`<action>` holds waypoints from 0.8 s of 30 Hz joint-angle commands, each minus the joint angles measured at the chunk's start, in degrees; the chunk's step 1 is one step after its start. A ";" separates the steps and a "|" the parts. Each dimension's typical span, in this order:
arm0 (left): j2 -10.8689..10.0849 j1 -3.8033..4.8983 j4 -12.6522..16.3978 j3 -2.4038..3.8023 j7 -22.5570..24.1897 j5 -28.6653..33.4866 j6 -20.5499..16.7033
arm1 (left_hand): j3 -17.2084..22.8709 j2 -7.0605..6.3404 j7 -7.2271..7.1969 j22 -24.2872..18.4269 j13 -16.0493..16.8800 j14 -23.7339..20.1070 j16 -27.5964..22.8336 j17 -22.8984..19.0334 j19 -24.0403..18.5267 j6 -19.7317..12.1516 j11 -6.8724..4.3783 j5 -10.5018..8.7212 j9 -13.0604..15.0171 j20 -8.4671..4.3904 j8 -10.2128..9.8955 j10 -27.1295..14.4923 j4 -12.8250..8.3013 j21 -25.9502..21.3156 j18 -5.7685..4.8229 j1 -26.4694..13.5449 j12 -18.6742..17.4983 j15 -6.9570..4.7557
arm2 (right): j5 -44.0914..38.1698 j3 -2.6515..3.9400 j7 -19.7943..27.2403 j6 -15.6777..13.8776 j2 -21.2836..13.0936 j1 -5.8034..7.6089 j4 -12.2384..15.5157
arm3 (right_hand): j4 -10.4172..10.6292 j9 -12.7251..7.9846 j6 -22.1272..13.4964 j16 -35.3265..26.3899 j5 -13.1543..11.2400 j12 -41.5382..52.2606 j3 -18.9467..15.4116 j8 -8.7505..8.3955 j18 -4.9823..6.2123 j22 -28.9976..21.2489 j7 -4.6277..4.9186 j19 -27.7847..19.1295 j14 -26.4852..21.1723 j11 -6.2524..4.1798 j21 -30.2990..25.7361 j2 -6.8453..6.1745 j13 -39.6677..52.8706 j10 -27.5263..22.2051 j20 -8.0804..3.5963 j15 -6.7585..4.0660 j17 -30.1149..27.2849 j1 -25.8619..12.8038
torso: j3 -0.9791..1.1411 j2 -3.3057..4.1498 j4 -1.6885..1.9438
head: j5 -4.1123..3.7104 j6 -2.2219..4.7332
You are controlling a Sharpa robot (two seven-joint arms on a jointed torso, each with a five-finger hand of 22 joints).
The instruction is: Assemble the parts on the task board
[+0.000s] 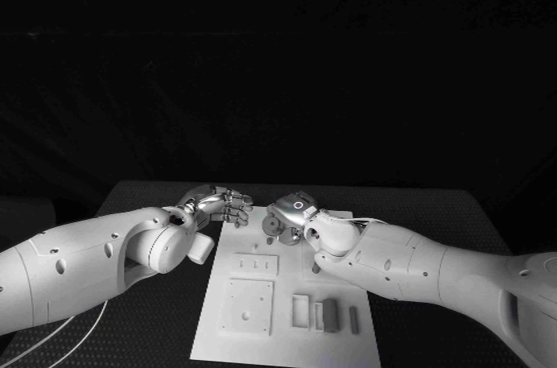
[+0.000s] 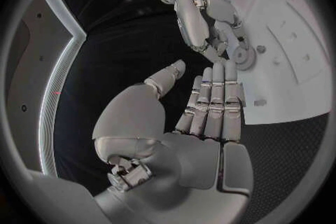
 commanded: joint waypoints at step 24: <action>0.20 0.05 0.07 0.06 0.41 -0.17 0.66 | -0.02 0.12 1.24 0.14 0.09 0.18 -0.38 0.14 -0.21 -0.54 -0.06 -0.28 0.12 0.07 -0.40 -0.56 0.25 -0.26 0.79 -0.62 -0.39 0.20 | 0.73 -0.07 0.43 1.06 1.03 -0.09 -1.62 | -0.16 -1.91 0.86 -1.29 0.00 -1.18 0.29 -3.19 1.29 0.31 1.71 -0.85 -2.46 1.06 -1.04 -1.54 -2.31 -2.78 0.23 1.16 -2.48 0.86 | 0.07 0.03 -0.04 | 0.14 0.28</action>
